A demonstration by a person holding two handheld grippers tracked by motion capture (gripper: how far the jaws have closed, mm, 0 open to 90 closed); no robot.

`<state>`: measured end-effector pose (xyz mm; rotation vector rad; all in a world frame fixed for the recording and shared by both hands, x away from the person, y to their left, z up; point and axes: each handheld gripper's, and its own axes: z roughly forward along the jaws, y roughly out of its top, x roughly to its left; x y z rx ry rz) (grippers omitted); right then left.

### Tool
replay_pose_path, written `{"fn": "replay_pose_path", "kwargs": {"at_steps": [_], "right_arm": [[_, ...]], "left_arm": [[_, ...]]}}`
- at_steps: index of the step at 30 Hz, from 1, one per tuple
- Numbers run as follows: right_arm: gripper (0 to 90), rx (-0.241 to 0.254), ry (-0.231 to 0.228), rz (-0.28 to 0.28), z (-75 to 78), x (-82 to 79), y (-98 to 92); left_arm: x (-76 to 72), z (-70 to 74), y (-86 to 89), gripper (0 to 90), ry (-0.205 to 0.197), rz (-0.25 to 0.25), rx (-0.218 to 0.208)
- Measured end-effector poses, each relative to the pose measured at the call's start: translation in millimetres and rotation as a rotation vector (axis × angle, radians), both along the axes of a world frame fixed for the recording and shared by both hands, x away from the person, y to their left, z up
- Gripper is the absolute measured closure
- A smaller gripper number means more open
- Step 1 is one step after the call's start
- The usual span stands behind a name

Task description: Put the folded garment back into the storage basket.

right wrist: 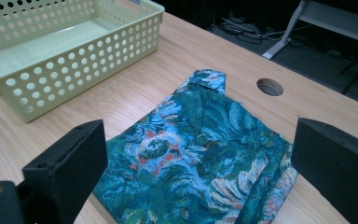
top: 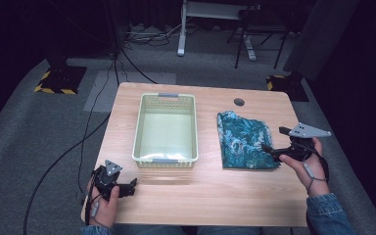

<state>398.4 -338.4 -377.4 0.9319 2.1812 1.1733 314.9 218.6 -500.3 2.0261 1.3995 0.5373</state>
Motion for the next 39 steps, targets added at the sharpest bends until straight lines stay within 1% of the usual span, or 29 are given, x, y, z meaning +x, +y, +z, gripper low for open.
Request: {"fn": "replay_pose_path", "kwargs": {"at_steps": [13, 15, 29, 35, 39], "right_arm": [[2.9, -0.006, 0.008, 0.014, -1.0, 12.0, 14.9], [2.7, -0.014, 0.009, 0.019, -3.5, 13.1, 19.5], [2.5, -0.018, 0.024, 0.045, -14.7, 21.0, 38.5], [2.6, -0.004, 0.038, 0.049, -20.7, 23.7, 45.3], [2.6, -0.004, 0.045, 0.045, -25.7, 25.7, 48.2]], "left_arm": [[0.0, 0.0, 0.0, 0.2, 0.000, 0.000, 0.000], [0.0, 0.0, 0.0, 0.2, 0.000, 0.000, 0.000], [0.0, 0.0, 0.0, 0.2, 0.000, 0.000, 0.000], [0.0, 0.0, 0.0, 0.2, 0.000, 0.000, 0.000], [0.0, 0.0, 0.0, 0.2, 0.000, 0.000, 0.000]]}}
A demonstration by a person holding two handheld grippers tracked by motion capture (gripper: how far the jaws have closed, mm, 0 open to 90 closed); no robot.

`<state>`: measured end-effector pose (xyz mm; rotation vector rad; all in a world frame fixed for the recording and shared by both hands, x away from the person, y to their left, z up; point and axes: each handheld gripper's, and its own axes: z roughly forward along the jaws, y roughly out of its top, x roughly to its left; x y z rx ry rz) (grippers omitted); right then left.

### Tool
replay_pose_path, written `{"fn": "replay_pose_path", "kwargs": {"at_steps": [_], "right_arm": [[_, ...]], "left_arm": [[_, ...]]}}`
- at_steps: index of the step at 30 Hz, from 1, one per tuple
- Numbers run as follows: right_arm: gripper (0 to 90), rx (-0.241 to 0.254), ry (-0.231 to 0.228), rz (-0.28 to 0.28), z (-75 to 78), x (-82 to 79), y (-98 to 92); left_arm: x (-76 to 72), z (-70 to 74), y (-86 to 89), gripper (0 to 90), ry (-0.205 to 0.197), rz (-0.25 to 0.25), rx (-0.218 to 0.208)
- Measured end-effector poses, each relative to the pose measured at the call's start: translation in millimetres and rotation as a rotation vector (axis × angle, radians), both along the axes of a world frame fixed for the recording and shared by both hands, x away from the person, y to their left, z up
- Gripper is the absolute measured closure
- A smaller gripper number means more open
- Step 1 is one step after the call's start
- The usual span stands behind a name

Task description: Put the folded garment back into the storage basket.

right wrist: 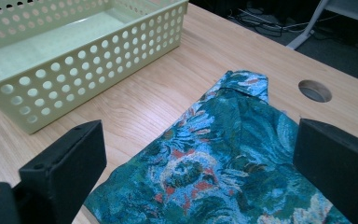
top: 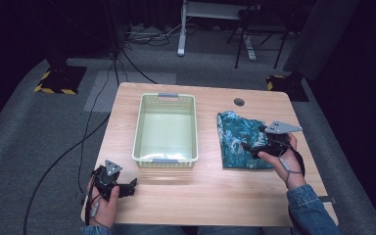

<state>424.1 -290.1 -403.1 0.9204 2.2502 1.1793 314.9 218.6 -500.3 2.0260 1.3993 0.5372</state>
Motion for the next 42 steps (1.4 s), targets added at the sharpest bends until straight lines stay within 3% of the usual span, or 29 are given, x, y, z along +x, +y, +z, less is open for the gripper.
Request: {"fn": "replay_pose_path", "kwargs": {"at_steps": [17, 42], "right_arm": [[2.5, -0.001, 0.032, -0.005, -19.4, 5.0, 11.4], [2.5, -0.035, 0.120, -0.016, -56.3, 13.8, 23.6]], "left_arm": [[0.0, 0.0, 0.0, 0.2, 0.000, 0.000, 0.000], [0.0, 0.0, 0.0, 0.2, 0.000, 0.000, 0.000]]}}
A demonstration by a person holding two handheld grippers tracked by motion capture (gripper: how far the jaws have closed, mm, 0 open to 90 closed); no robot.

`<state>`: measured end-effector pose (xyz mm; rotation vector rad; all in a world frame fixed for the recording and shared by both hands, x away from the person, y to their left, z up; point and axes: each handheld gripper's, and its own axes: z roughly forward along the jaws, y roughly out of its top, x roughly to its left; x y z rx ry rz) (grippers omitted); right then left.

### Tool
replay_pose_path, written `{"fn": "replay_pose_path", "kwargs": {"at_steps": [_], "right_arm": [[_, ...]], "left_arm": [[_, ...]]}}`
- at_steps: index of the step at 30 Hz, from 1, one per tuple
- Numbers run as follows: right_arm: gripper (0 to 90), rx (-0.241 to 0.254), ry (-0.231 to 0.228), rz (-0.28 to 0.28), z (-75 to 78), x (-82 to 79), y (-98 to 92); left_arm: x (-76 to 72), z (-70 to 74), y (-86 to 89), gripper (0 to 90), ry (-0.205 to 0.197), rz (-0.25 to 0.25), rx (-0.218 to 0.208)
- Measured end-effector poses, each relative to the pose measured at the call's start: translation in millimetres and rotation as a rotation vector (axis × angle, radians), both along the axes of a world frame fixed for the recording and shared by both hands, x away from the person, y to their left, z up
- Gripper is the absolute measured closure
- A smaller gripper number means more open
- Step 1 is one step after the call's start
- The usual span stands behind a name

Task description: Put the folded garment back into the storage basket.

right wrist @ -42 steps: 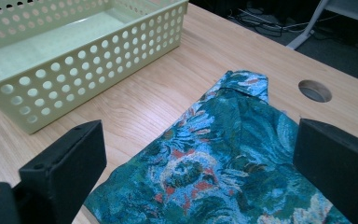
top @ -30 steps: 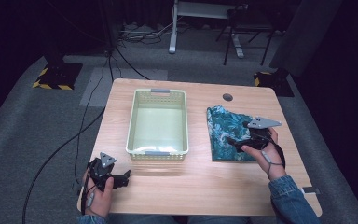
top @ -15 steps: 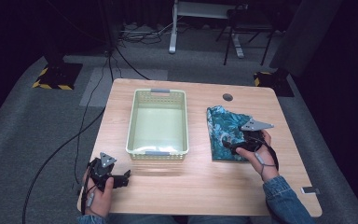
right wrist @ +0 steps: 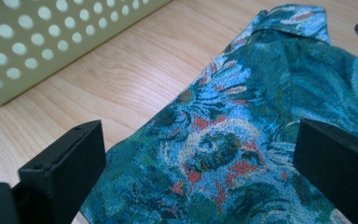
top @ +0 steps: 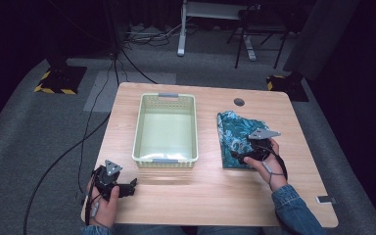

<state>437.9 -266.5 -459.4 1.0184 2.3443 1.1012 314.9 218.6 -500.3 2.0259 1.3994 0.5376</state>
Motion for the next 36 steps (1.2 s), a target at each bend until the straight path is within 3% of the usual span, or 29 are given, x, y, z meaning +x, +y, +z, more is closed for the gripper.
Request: {"fn": "replay_pose_path", "kwargs": {"at_steps": [14, 17, 36], "right_arm": [[2.1, -0.016, 0.032, 0.002, -12.8, 2.4, 3.8], [1.8, -0.035, 0.063, 0.026, -20.9, 3.3, 10.9], [1.2, -0.090, 0.116, 0.057, -36.6, 5.0, 18.5]], "left_arm": [[0.0, 0.1, 0.0, 0.2, 0.001, 0.000, 0.000], [0.0, 0.1, 0.0, 0.2, 0.001, 0.000, 0.000], [0.0, 0.1, 0.0, 0.2, 0.001, 0.000, 0.000]]}}
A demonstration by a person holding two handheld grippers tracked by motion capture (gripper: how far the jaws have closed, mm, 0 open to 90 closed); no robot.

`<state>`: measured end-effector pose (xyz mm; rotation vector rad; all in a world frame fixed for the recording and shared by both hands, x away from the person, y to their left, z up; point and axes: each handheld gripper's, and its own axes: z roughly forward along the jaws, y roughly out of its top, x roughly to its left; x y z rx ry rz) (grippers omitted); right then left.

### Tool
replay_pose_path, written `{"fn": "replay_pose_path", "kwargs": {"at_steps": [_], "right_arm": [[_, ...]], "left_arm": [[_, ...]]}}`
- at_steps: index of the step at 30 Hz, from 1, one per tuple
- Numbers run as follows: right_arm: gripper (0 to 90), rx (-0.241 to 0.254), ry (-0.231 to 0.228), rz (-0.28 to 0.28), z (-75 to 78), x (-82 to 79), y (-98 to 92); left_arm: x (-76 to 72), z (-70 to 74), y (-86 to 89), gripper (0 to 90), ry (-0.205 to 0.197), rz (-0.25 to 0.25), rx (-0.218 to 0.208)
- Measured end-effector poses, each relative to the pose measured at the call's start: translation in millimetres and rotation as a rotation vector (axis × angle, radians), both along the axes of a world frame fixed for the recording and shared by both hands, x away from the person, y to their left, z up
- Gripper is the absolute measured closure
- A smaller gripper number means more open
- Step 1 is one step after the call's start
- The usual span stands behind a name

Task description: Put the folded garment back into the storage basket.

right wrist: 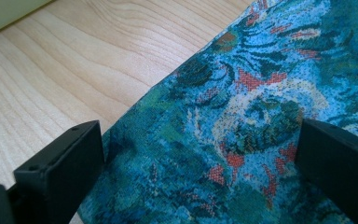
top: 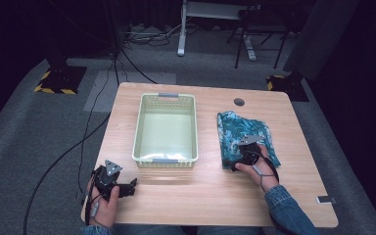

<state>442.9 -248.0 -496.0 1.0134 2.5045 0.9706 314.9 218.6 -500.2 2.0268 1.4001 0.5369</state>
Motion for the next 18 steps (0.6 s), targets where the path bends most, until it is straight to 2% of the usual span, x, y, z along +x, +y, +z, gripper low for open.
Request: {"fn": "replay_pose_path", "kwargs": {"at_steps": [3, 6, 8, 10, 12, 13, 17, 18], "right_arm": [[1.9, 0.000, -0.002, 0.002, -0.2, -0.4, -0.2], [12.9, -0.002, -0.002, 0.010, 2.6, -1.3, -1.6], [30.4, -0.007, -0.001, 0.016, 7.1, -3.3, -1.9], [58.8, -0.010, -0.002, 0.036, 11.0, -6.3, -1.2], [74.7, -0.034, -0.001, 0.028, 13.7, -7.8, -1.2], [77.3, -0.044, -0.001, 0.023, 14.5, -7.7, -1.1], [78.8, -0.058, -0.003, 0.001, 16.4, -8.4, 1.0], [83.5, -0.064, -0.016, 0.003, 17.6, -8.8, 1.0]], "left_arm": [[0.0, 0.0, 0.0, 0.2, 0.000, 0.000, 0.000], [0.0, 0.0, 0.0, 0.2, 0.000, 0.000, 0.000], [0.0, 0.0, 0.0, 0.2, 0.000, 0.000, 0.000], [0.0, 0.0, 0.0, 0.2, 0.000, 0.000, 0.000], [0.0, 0.0, 0.0, 0.2, 0.000, 0.000, 0.000], [0.0, 0.0, 0.0, 0.2, 0.000, 0.000, 0.000], [0.0, 0.0, 0.0, 0.2, 0.000, 0.000, 0.000], [0.0, 0.0, 0.0, 0.2, 0.000, 0.000, 0.000]]}}
